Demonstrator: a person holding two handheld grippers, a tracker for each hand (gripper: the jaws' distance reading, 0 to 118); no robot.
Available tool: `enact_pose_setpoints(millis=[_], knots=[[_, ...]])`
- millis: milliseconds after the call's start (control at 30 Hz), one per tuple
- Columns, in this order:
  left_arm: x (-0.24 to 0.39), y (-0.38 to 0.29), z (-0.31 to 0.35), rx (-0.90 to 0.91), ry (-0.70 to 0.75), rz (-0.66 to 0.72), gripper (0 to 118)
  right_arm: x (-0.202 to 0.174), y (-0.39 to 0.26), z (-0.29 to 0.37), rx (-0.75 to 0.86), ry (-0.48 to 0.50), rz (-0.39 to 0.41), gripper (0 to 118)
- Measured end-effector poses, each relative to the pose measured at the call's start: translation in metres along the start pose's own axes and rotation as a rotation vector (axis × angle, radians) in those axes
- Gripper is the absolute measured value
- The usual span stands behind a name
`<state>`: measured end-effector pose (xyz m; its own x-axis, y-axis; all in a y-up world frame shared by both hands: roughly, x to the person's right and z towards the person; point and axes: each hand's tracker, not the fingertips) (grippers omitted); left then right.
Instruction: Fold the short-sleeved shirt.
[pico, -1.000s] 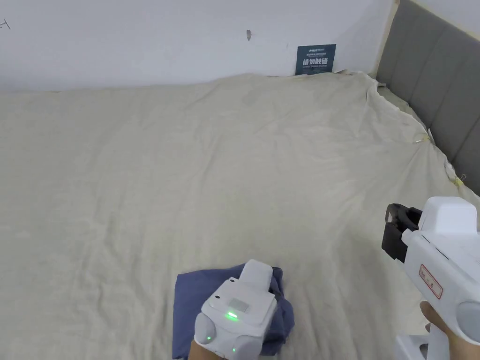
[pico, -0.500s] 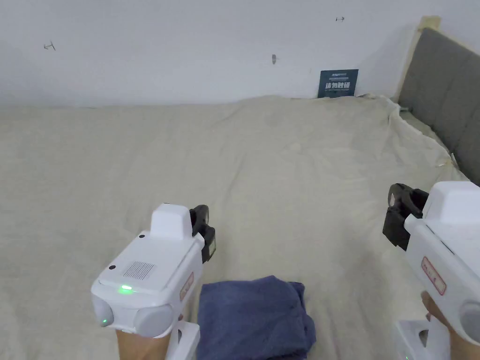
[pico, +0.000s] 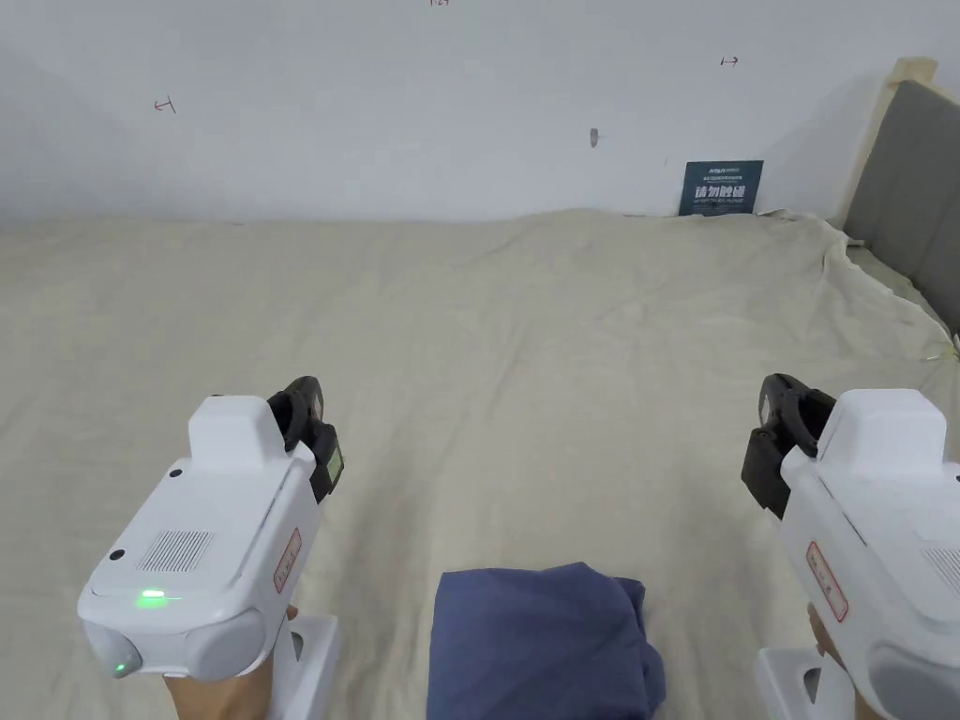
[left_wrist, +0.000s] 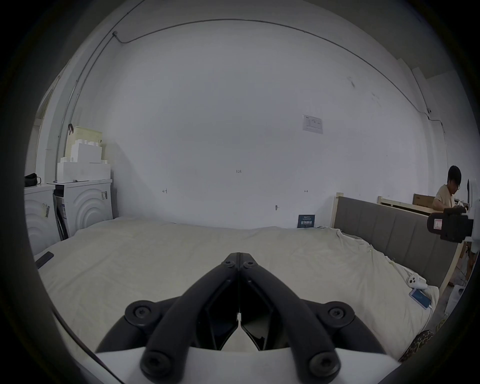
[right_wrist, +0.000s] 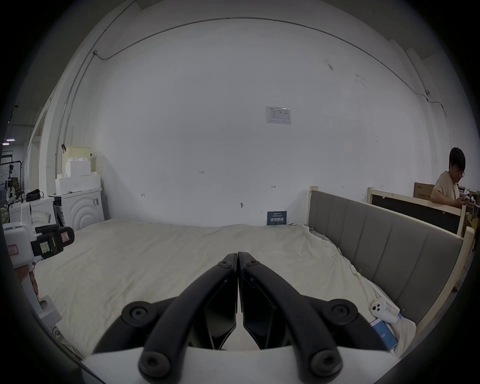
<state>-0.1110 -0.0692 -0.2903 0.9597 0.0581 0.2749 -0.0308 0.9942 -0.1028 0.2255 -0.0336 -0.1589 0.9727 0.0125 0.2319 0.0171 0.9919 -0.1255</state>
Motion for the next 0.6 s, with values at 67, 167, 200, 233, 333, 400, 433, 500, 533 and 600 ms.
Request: enact_pose_setpoints(millis=[67, 167, 200, 233, 333, 400, 433, 500, 533, 600], knots=[[0.0, 0.0, 0.0, -0.003, 0.004, -0.001, 0, -0.006, 0.0, 0.004, -0.005, 0.005, -0.003, 0], [0.002, -0.002, 0.001, -0.007, 0.001, 0.005, 0, -0.009, -0.001, 0.004, -0.011, 0.01, -0.002, 0], [0.002, -0.003, 0.0, -0.009, -0.001, 0.005, 0, -0.012, -0.003, 0.004, -0.013, 0.01, -0.004, 0], [0.003, -0.005, 0.0, -0.013, -0.003, 0.004, 0, -0.012, -0.005, 0.003, -0.014, 0.011, -0.008, 0], [0.004, -0.009, -0.001, -0.028, -0.011, 0.006, 0, -0.015, -0.015, 0.0, -0.036, 0.021, -0.03, 0], [0.005, -0.012, -0.002, -0.041, -0.018, 0.006, 0, -0.02, -0.031, -0.006, -0.053, 0.034, -0.044, 0], [0.005, -0.014, -0.003, -0.048, -0.02, 0.003, 0, -0.025, -0.042, -0.01, -0.077, 0.033, -0.043, 0], [0.005, -0.018, -0.004, -0.066, -0.025, 0.003, 0, -0.032, -0.063, -0.019, -0.119, 0.049, -0.036, 0], [0.004, -0.021, -0.005, -0.079, -0.031, 0.008, 0, -0.036, -0.075, -0.024, -0.155, 0.058, -0.028, 0], [0.001, -0.026, -0.006, -0.107, -0.045, 0.022, 0, -0.04, -0.107, -0.037, -0.225, 0.088, -0.011, 0]])
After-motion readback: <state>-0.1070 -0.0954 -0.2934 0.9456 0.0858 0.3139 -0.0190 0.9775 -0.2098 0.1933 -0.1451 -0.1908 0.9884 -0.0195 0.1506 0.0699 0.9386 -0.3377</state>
